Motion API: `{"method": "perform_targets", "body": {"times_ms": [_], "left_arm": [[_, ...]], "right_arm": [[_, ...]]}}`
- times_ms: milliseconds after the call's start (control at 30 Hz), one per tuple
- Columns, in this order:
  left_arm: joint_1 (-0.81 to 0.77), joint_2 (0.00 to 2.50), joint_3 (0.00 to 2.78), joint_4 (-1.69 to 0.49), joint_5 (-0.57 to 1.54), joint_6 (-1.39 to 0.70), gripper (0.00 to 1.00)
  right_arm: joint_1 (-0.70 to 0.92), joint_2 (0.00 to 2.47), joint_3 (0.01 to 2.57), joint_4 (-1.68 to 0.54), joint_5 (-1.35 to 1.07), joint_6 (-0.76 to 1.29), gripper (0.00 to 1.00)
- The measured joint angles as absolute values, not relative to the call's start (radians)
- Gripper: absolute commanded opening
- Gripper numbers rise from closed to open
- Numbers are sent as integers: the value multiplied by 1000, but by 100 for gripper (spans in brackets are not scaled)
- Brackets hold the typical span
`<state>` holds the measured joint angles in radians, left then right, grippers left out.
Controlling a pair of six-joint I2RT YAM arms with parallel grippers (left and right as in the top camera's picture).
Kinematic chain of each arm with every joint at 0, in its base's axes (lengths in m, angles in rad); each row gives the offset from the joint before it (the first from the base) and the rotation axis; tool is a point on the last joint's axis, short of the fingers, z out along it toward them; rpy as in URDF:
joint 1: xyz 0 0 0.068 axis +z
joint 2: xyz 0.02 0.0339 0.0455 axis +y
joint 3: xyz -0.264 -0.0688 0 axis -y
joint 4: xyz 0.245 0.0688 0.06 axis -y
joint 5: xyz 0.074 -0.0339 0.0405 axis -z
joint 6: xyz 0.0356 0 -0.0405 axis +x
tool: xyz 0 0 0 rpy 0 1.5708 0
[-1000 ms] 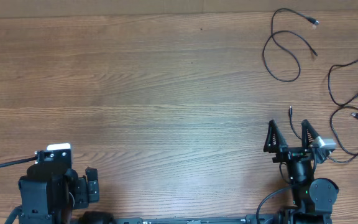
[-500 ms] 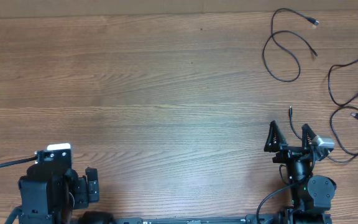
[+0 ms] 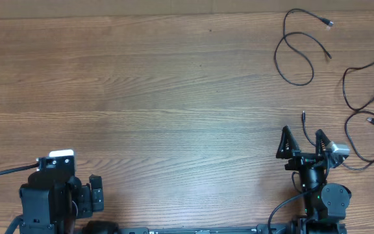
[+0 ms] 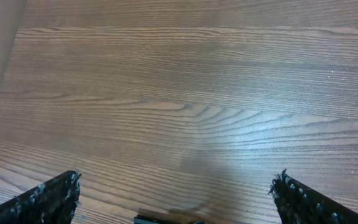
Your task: Untangle cables
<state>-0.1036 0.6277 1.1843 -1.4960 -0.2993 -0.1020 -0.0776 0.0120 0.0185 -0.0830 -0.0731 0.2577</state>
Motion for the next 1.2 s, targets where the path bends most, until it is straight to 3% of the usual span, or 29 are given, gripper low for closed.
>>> {"method": "perform_targets", "body": {"times_ms": [600,1200], "left_arm": [[-104,605,1184,-1496,-300,-102,99],[-96,215,1170,-1391,-239,-103,100]], "right_arm": [[-78,12,19,-83,-73,257,100],[-78,12,19,-83,-73,258,100]]}}
